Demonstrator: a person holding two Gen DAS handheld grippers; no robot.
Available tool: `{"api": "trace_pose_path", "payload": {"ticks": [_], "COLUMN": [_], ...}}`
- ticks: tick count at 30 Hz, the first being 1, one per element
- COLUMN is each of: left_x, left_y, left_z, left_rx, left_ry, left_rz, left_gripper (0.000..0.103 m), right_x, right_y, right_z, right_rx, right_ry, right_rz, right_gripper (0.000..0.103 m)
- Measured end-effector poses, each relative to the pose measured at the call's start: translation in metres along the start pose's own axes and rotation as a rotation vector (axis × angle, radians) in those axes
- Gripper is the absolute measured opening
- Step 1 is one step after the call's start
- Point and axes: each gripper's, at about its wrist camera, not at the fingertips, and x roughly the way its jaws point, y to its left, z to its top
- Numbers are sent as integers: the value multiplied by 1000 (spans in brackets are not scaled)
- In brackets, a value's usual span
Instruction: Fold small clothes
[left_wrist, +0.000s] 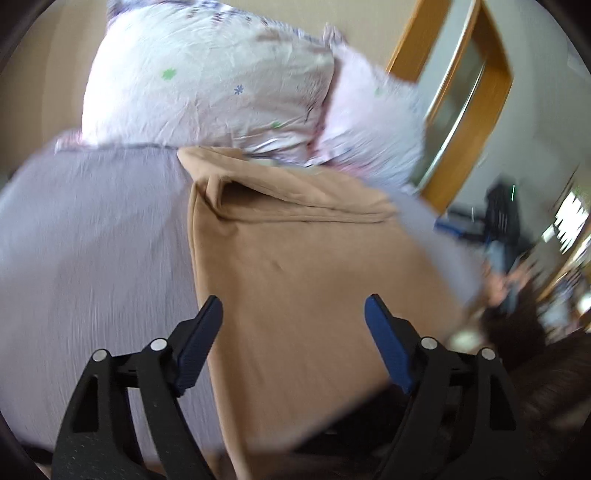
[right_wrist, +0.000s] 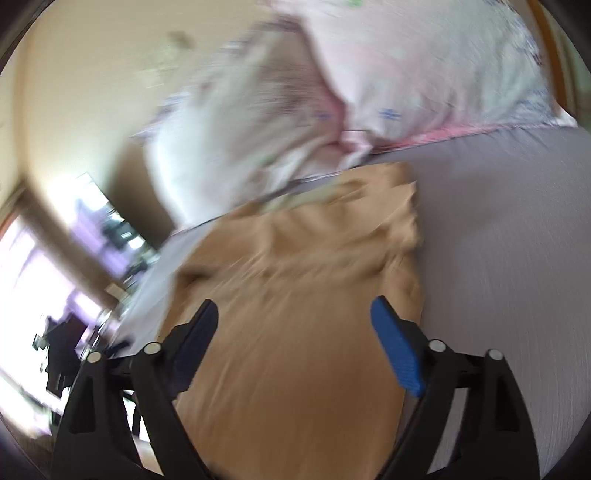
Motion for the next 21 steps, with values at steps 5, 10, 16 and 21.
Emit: {"api": "trace_pose_path", "payload": {"ticks": [5, 10, 16, 21], "left_x": [-43, -41, 19, 41], "left_y": [23, 29, 34, 52], "left_z": [-59, -96, -104, -106], "left_rx": [-108, -119, -162, -326], "left_ry": [33, 128, 216, 224], "left_rz": [-105, -95, -80, -193], "left_gripper": [83, 85, 83, 8], "right_x": [-50, -42, 7, 17], "right_y": [-7, -42, -67, -64], "right_z": [-85, -129, -142, -152], "right_rx": [-16, 101, 159, 180], "right_ry": [86, 205, 270, 271], "right_rz": [23, -31, 128, 312], "right_gripper": [91, 91, 91, 8]}}
